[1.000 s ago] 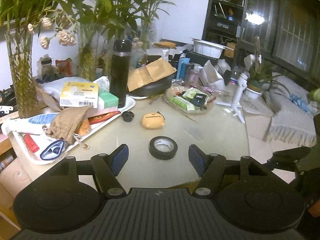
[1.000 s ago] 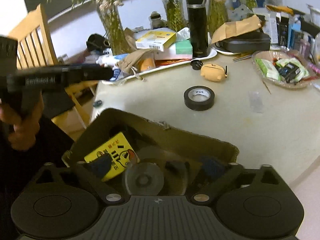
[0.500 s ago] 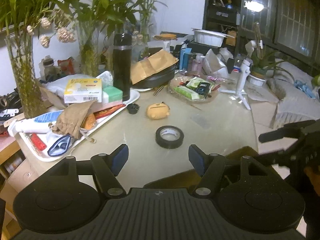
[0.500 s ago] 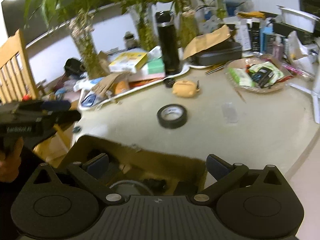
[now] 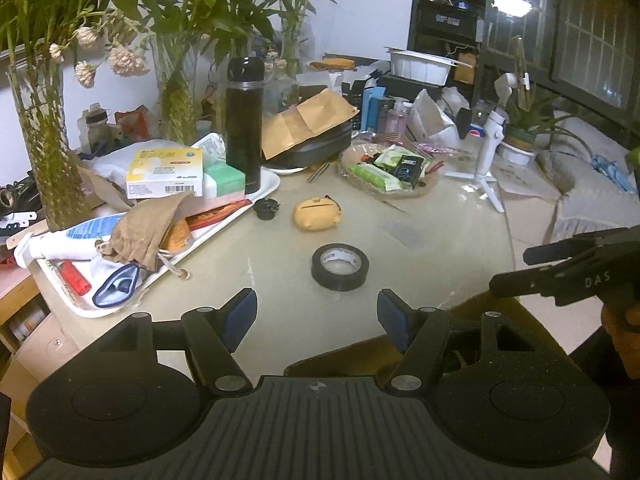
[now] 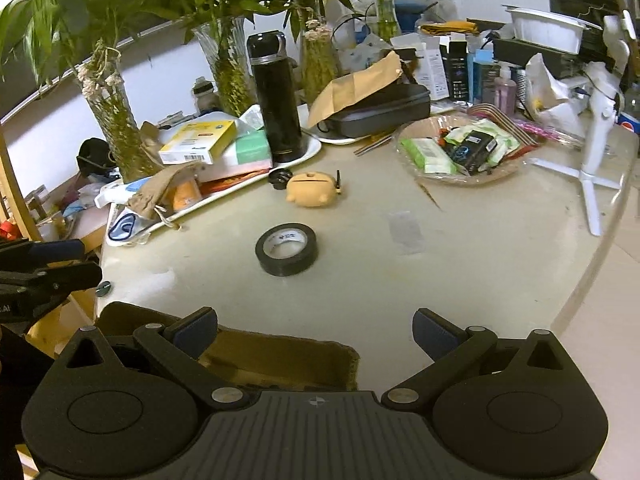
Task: Organize rigid objects
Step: 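Withdraw both open tools from the box back over the table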
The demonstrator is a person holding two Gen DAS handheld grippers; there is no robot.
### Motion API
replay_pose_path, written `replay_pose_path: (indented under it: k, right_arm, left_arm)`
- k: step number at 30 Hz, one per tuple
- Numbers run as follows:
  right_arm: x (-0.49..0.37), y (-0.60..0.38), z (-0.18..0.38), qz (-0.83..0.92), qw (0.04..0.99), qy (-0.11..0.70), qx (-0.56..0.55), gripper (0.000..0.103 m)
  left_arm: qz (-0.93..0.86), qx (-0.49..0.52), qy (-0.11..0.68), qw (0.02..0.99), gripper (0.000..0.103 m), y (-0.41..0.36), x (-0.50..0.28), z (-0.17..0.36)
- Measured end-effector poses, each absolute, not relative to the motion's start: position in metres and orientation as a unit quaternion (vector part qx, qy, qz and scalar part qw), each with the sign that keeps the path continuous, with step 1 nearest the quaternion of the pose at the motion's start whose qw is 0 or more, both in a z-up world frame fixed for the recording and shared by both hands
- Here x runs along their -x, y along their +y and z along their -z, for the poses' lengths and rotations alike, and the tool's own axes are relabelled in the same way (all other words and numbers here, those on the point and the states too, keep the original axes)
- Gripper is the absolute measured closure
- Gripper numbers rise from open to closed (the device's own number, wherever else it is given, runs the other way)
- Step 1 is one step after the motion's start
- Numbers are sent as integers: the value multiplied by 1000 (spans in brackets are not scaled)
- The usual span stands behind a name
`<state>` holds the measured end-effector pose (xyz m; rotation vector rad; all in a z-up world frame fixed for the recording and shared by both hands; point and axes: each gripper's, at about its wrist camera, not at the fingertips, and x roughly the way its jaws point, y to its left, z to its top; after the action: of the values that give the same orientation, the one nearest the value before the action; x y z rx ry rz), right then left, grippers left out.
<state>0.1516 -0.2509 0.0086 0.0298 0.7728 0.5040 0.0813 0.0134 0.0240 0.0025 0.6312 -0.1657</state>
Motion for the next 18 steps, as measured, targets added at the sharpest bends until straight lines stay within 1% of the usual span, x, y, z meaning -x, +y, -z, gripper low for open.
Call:
replay_pose_path:
  k: [7,18]
  right_arm:
    - [-150,-260,-3,-236,898,372,-6,0]
    - [-169,-285,1,-203,911,352,-65,0]
  left_arm:
    - [96,-4,314,944,37,0,-90,-24]
    - [97,2,316,944,37,-10,-104,-22]
